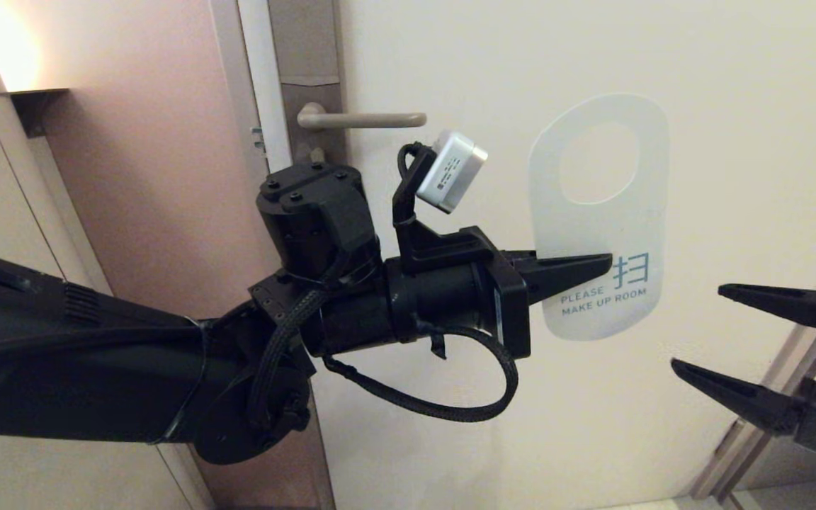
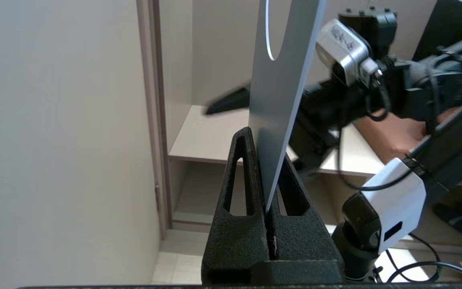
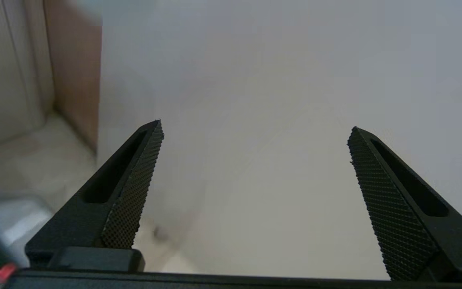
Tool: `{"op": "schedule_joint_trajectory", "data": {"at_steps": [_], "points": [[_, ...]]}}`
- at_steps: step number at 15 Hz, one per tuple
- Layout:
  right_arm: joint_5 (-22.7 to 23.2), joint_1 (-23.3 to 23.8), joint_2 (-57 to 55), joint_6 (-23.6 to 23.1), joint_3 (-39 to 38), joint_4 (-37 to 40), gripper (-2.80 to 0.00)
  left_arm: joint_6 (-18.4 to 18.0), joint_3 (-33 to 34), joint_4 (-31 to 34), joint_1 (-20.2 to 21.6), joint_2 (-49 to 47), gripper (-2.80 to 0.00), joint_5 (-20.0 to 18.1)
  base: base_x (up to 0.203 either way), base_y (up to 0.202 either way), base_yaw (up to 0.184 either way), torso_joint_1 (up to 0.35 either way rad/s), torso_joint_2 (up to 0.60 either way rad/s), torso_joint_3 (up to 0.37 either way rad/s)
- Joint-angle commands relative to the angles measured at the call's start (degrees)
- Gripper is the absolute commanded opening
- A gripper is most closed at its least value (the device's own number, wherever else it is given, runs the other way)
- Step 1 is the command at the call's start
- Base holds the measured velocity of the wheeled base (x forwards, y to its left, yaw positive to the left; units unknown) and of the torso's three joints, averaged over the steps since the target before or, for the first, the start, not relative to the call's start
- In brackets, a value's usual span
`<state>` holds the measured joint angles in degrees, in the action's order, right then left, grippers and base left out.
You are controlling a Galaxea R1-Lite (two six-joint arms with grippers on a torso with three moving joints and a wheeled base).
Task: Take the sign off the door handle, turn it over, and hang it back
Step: Hand it to the other hand
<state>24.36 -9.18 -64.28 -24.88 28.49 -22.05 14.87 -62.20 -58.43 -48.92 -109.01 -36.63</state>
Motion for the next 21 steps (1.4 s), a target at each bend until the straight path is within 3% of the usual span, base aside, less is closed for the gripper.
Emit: {"op": "schedule_joint_trajectory", "data": {"at_steps": [1, 4, 9, 15, 21], "points": [[0.2, -2.0, -5.5, 0.0, 0.0, -5.6, 0.00, 0.2, 0.1, -0.3, 0.0, -0.2, -2.80, -0.2, 0.000, 0.000, 0.000, 0.000, 0.00, 0.000], [0.1, -6.8, -8.2, 1.5, 0.1, -13.1, 0.00, 0.2, 0.2, -0.4, 0.0, -1.1, -2.80, -0.2, 0.000, 0.000, 0.000, 0.000, 0.00, 0.000], [0.0, -11.2, -7.2, 6.7, 0.0, -17.4, 0.00, 1.6, 0.1, -4.1, -1.9, -3.5, -2.80, -0.2, 0.000, 0.000, 0.000, 0.000, 0.00, 0.000], [0.0, -11.9, -3.8, 10.3, -2.9, -17.5, 0.00, 1.8, 1.9, -5.2, -2.0, -3.3, -2.80, -0.6, 0.000, 0.000, 0.000, 0.000, 0.00, 0.000], [0.1, -11.9, -0.1, 12.7, -9.7, -17.5, 0.00, 0.9, 5.6, -5.2, 1.1, -2.3, -2.80, -9.3, 0.000, 0.000, 0.000, 0.000, 0.00, 0.000]]}}
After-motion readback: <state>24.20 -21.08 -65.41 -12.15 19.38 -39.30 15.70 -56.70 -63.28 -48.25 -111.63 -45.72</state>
